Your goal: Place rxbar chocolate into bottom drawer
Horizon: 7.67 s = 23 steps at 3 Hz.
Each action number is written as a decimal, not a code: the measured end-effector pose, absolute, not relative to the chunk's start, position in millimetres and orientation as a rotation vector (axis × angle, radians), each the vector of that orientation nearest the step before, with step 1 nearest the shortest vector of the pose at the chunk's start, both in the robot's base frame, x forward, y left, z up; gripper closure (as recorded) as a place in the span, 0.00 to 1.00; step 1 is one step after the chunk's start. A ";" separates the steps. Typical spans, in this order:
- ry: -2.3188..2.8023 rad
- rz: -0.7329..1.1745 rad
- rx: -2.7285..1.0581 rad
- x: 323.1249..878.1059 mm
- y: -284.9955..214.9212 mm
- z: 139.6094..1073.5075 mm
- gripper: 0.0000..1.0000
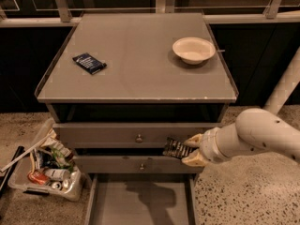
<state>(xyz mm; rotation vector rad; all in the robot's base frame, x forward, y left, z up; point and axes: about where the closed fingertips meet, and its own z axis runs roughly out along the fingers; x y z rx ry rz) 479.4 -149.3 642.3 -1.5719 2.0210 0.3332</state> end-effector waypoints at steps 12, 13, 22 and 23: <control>1.800 0.527 -1.541 493.3 -94.2 252.9 1.00; 1.800 0.512 -1.574 493.0 -88.6 220.9 1.00; 1.859 0.480 -1.612 509.8 -64.3 139.5 0.00; 1.859 0.480 -1.612 509.8 -64.3 139.5 0.00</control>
Offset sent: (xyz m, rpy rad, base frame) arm 0.0064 0.0408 -0.1435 0.2293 -0.0150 -0.0218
